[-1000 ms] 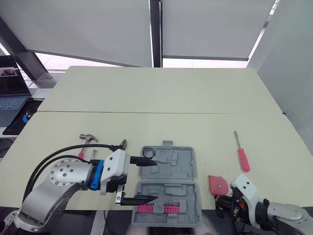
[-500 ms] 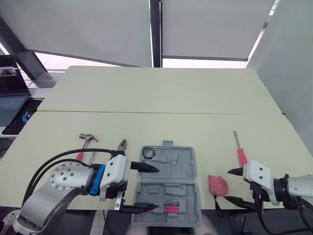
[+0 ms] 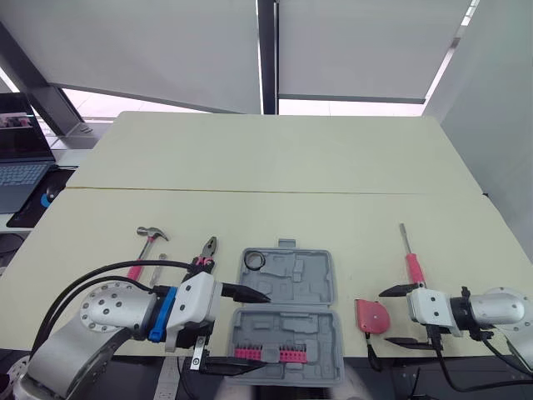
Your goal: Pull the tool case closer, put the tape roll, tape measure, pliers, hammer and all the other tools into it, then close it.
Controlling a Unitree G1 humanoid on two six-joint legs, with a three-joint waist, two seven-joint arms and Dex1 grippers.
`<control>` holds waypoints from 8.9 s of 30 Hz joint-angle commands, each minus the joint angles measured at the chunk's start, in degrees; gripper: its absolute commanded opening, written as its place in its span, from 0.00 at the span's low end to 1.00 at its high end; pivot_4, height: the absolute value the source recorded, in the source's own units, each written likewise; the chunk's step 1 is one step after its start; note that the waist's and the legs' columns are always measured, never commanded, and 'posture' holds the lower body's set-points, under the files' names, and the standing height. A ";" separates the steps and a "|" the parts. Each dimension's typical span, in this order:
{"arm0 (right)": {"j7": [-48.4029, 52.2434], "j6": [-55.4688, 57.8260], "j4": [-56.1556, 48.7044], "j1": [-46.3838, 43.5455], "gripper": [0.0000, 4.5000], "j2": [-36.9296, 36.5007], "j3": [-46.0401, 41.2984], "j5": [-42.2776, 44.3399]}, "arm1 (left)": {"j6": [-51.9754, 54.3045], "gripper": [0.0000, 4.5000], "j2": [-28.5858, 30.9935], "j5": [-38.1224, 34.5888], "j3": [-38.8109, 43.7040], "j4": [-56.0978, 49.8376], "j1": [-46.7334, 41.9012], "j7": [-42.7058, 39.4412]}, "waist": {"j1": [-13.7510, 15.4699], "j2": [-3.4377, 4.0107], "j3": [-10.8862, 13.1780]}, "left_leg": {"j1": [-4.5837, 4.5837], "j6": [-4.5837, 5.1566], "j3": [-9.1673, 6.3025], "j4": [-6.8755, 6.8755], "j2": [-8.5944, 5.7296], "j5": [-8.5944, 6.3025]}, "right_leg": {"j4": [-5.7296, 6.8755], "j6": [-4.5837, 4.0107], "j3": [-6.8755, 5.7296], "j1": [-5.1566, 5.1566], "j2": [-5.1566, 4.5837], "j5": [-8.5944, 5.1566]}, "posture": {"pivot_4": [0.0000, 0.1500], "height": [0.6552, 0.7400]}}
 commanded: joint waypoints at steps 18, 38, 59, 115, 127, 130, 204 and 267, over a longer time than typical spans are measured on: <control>-0.99 -1.97 5.13 -4.16 1.00 4.55 4.03 -2.64 | -1.30 1.00 0.94 -0.27 1.35 -1.26 0.34 -0.23 | 0.01 0.02 -0.01 | 0.00 0.00 0.00 0.00 -0.01 0.00 | 0.01 0.00 0.00 0.00 -0.02 0.00 | 1.00 1.00; -0.02 28.17 -21.30 -17.12 0.69 -0.63 5.17 -4.18 | 1.35 1.00 1.15 0.11 8.64 7.11 -2.70 6.61 | -0.24 0.13 0.03 | 0.00 0.00 -0.02 0.00 0.01 0.00 | 0.03 0.00 -0.03 -0.05 -0.01 0.00 | 1.00 1.00; 8.02 42.09 -3.84 -48.78 0.69 13.70 30.08 -15.45 | 2.89 1.00 -4.05 6.98 -1.47 8.95 -11.95 12.46 | -0.18 0.11 0.04 | -0.13 -0.03 -0.09 0.01 -0.08 0.02 | 0.01 -0.02 -0.17 -0.19 -0.18 0.01 | 1.00 1.00; 0.70 35.64 -6.44 -39.27 0.86 18.74 12.81 -7.22 | 2.48 1.00 -5.37 5.44 -0.78 9.11 -11.12 11.54 | -0.20 0.13 0.05 | -0.13 -0.02 -0.06 -0.02 -0.07 0.01 | 0.03 -0.02 -0.15 -0.22 -0.20 0.02 | 1.00 1.00; -2.43 33.79 -7.05 -35.37 0.32 19.23 13.35 -6.49 | 2.91 1.00 -4.82 5.17 -0.30 8.47 -11.07 11.31 | -0.16 0.13 0.05 | -0.14 -0.02 -0.09 -0.02 -0.07 0.02 | 0.02 -0.02 -0.17 -0.22 -0.20 0.02 | 1.00 1.00; -4.69 27.77 -4.12 -33.60 0.32 19.75 12.34 -6.55 | 2.96 1.00 -4.84 5.18 -0.29 8.52 -11.25 11.34 | -0.16 0.13 0.05 | -0.14 -0.02 -0.07 -0.02 -0.07 0.01 | 0.02 -0.02 -0.16 -0.21 -0.20 0.02 | 1.00 1.00; -8.66 26.79 -9.55 11.83 0.99 -1.87 -30.82 8.87 | 6.73 1.00 -4.23 3.64 45.05 30.00 20.34 17.85 | -0.09 0.12 0.01 | -0.01 0.01 0.00 -0.09 -0.03 -0.01 | -0.02 0.00 -0.10 -0.06 -0.21 0.01 | 1.00 1.00; -1.67 47.51 -29.37 -26.00 0.99 1.81 -1.13 24.77 | 28.69 1.00 -22.85 15.61 3.83 25.26 -8.47 49.98 | 1.42 0.05 -0.03 | -0.07 -0.04 -0.09 -0.01 -0.06 0.02 | 0.00 -0.01 -0.19 -0.11 -0.25 0.02 | 1.00 1.00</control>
